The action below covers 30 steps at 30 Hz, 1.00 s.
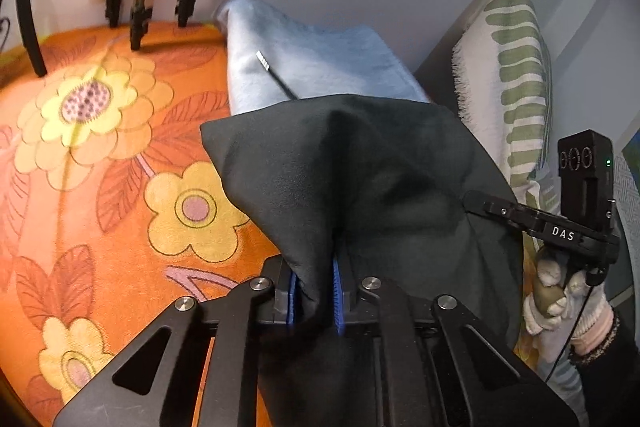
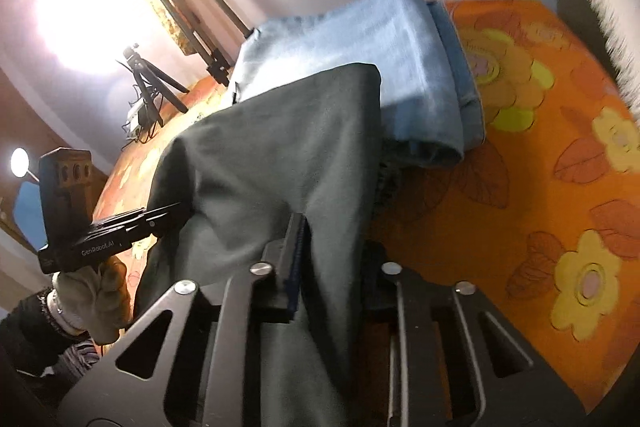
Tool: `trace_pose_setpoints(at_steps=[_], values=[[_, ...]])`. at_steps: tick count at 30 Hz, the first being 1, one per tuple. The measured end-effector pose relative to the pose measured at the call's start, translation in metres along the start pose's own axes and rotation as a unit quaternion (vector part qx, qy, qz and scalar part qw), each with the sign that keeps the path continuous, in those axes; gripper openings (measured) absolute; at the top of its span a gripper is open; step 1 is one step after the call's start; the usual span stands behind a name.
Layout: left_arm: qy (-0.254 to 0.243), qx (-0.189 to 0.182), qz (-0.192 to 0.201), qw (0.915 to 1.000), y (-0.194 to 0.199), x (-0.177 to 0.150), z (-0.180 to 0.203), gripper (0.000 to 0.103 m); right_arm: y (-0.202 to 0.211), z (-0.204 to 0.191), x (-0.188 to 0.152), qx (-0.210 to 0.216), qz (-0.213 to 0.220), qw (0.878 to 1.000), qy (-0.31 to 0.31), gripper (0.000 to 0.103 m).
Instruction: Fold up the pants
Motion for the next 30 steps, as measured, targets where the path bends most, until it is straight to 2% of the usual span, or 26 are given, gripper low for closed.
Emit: trace_pose_setpoints(at_steps=[8,17,30], values=[[-0.046,0.009,0.03,0.9985,0.026,0.009,0.024,0.011,0.025,-0.023,0.002,-0.051,0.022,0.998,0.034,0.014],[-0.087,0.011,0.07,0.9937,0.063,0.015,0.047,0.01,0.06,-0.051,0.006,-0.067,0.052,0.995,0.058,0.013],[-0.101,-0.003,0.103,0.9896,0.099,0.019,0.064,0.01,0.1,-0.079,0.009,-0.081,0.089,0.991,0.063,0.013]])
Point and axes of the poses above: each gripper's, at about its wrist camera, not at the fingertips, and y roughly against the way its jaws point, z to its right, x to its top, the point moved 9 cm from there along -y, roughly the way its jaws point, and after that the axes turned 3 degrees about z, right-handed, at the moved point
